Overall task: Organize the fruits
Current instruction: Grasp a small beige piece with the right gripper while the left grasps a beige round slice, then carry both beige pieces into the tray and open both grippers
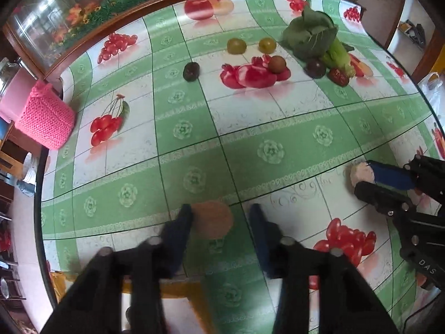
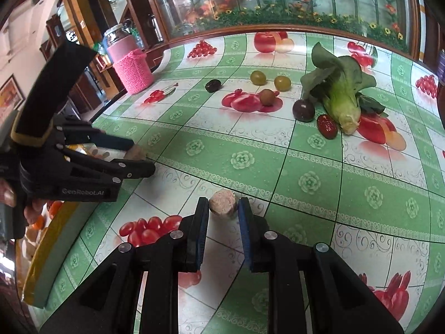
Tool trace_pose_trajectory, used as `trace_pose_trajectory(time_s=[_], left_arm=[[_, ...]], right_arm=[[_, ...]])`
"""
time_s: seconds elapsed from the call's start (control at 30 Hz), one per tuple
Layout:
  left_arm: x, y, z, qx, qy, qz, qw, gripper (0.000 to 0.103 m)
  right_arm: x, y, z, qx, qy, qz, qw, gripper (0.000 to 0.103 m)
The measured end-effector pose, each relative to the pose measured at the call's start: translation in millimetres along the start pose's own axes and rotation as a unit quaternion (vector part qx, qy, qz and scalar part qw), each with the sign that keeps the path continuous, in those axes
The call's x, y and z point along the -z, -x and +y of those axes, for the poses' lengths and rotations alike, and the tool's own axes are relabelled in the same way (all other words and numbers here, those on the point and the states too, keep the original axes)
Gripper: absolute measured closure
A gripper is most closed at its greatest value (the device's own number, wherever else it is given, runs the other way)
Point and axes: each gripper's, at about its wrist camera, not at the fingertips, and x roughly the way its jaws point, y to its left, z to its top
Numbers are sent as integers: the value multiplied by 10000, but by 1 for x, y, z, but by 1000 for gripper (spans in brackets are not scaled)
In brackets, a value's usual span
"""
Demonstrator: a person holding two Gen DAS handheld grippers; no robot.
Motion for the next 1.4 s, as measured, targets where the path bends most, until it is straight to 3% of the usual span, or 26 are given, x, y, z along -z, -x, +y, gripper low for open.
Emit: trace_pose_trajectory(time_s=[0.3,0.67,0.83,1.03,1.4], left_arm=[[13,21,-12,249,213,-279,9991,72],[78,81,-69,925,387,-646,9929,72],[115,107,-82,730,600,-869,9917,72],[148,135,-83,760,987,-1134,9857,72],[187,163,-47,671,1519,-1383,9764,72]], right_arm=[[13,21,1,11,-133,-46,9999,82],[50,80,1,350,-212,-126,9991,82],[76,97,0,470,-323,-8,9984,81],[99,107,10,512,-372,150,9979,81],[86,110,66,227,70,67,9997,82]])
